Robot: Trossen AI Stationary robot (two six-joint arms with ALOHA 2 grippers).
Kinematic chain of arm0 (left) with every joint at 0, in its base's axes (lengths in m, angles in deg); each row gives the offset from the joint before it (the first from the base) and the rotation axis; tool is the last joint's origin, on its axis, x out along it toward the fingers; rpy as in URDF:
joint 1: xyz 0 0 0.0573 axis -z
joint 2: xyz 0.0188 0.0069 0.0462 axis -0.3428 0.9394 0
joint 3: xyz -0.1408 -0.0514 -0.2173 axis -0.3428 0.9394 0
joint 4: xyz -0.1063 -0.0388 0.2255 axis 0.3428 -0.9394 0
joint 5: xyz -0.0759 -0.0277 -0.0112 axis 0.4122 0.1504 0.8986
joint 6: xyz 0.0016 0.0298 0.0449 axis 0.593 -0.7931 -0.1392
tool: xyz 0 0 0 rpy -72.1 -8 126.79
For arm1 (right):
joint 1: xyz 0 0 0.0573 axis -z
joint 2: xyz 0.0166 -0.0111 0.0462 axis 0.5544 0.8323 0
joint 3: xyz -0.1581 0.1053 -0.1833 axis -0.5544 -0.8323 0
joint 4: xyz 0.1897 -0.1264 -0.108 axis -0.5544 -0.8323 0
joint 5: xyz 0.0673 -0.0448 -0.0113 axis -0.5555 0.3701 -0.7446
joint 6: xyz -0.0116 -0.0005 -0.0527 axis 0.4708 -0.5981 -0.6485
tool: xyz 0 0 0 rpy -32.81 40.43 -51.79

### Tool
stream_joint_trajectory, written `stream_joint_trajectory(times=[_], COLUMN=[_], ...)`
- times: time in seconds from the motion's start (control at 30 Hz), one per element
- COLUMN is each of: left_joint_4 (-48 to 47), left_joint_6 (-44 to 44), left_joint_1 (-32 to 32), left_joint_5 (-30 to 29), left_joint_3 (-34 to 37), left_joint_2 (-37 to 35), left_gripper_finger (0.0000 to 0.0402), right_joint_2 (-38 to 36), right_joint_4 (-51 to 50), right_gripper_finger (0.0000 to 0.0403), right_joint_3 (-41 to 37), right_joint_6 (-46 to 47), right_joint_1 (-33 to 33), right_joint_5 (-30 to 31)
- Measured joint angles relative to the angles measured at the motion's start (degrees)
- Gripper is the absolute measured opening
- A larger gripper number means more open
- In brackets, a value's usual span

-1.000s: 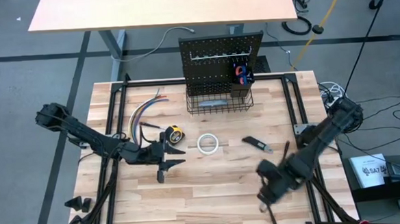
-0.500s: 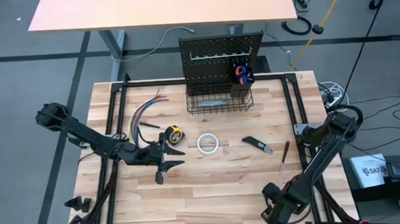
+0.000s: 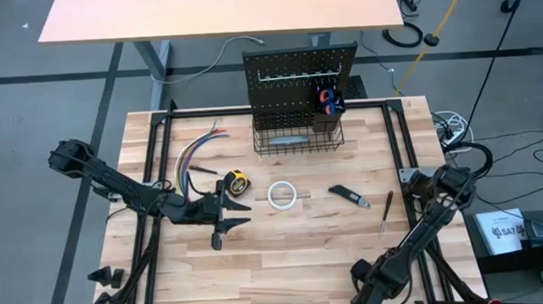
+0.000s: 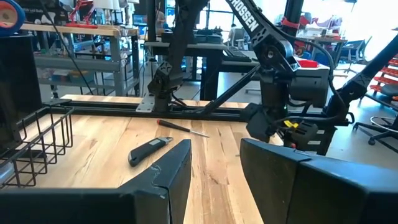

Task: Hang tools onto peg board
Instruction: Move the black screwdriver to the middle of the table

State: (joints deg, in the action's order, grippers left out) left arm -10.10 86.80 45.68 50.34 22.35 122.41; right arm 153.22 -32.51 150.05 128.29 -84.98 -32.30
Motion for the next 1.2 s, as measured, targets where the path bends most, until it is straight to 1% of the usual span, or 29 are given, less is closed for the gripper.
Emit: stream_joint_trajectory(times=[0.2, 0.33, 0.4, 0.5, 0.53, 0.73, 0.83, 1.0, 1.2], left_joint_4=[0.0, 0.0, 0.0, 0.0, 0.0, 0.1, 0.1, 0.1, 0.1], left_joint_6=[0.0, 0.0, -0.1, -0.1, -0.1, -0.2, -1.1, -1.2, -1.2], left_joint_1=[0.0, 0.0, 0.0, 0.0, 0.0, 0.0, 0.0, 0.0, 0.0], left_joint_5=[0.0, 0.0, 0.0, 0.0, 0.0, -0.1, -0.1, -0.1, -0.1], left_joint_3=[0.0, 0.0, 0.0, 0.0, 0.0, 0.0, 0.0, 0.0, 0.0], left_joint_2=[0.0, 0.0, 0.0, 0.0, 0.0, 0.0, 0.0, 0.0, 0.0], left_gripper_finger=[0.0143, 0.0143, 0.0143, 0.0143, 0.0143, 0.0143, 0.0143, 0.0143, 0.0143], right_joint_2=[1.8, 2.3, 2.3, 2.4, 2.5, 2.0, 1.4, 0.7, 0.7], right_joint_4=[1.9, 1.8, 1.3, -2.0, -3.6, -12.5, -16.6, -22.9, -26.4], right_gripper_finger=[0.0185, 0.0126, 0.0092, 0.0038, 0.0030, 0.0033, 0.0034, 0.0034, 0.0034], right_joint_3=[0.1, 0.2, 0.2, 0.3, 0.3, 0.2, 0.1, 0.0, -0.1], right_joint_6=[1.6, 1.3, -0.5, -5.9, -8.2, -20.4, -25.7, -34.7, -45.0], right_joint_1=[0.5, 0.8, 1.2, 2.6, 3.3, 8.8, 11.9, 18.4, 26.5], right_joint_5=[-2.8, -3.9, -3.9, -3.9, -3.7, -1.9, 1.5, 9.1, 14.3])
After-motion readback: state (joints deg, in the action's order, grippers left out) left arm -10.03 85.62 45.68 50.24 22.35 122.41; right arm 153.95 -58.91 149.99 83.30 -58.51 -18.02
